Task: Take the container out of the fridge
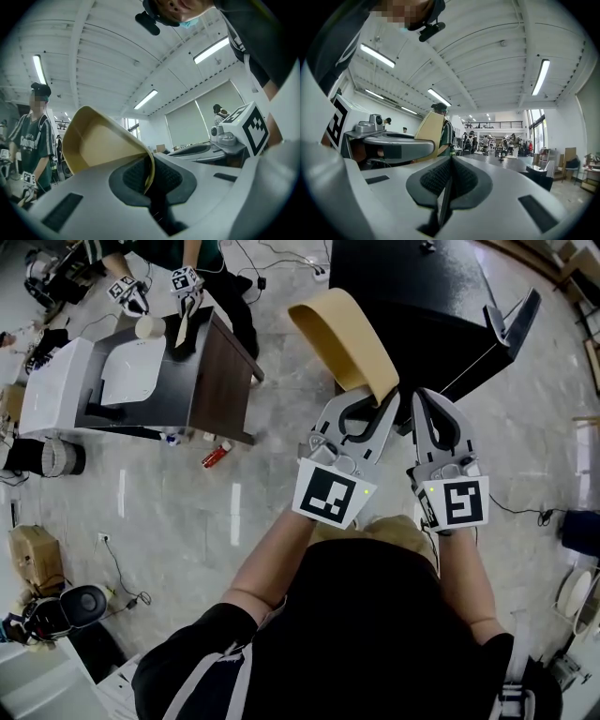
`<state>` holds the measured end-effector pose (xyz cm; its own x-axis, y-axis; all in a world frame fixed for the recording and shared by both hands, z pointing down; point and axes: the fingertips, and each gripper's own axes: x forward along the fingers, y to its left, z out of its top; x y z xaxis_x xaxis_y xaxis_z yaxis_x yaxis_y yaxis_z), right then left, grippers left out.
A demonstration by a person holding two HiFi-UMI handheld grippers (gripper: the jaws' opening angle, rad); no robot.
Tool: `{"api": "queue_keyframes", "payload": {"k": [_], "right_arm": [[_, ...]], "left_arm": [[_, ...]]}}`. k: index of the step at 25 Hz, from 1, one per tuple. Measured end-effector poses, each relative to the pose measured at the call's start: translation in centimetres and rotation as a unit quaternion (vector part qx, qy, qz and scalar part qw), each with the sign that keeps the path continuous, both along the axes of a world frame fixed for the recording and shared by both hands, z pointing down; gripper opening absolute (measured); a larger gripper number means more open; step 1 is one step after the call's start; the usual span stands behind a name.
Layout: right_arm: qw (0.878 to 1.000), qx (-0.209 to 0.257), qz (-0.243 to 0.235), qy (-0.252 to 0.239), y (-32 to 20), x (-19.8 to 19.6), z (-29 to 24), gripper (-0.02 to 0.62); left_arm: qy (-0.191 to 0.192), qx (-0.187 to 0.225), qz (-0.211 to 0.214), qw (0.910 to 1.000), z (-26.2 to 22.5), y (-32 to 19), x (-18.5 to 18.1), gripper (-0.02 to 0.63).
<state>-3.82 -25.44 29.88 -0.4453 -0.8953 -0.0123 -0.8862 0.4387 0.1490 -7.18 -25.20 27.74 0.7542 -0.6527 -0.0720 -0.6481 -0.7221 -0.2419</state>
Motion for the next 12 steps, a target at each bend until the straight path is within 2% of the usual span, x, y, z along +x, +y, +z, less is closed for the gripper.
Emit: {"api": "queue_keyframes", "payload": {"k": [12], "right_arm": [[0.999, 0.018, -0.027, 0.004, 6.1, 1.8, -1.3, 0.034]], "left_arm": [[-0.002, 0.020, -0.034, 0.9992, -1.9, 5.7, 2.3, 0.029]]}}
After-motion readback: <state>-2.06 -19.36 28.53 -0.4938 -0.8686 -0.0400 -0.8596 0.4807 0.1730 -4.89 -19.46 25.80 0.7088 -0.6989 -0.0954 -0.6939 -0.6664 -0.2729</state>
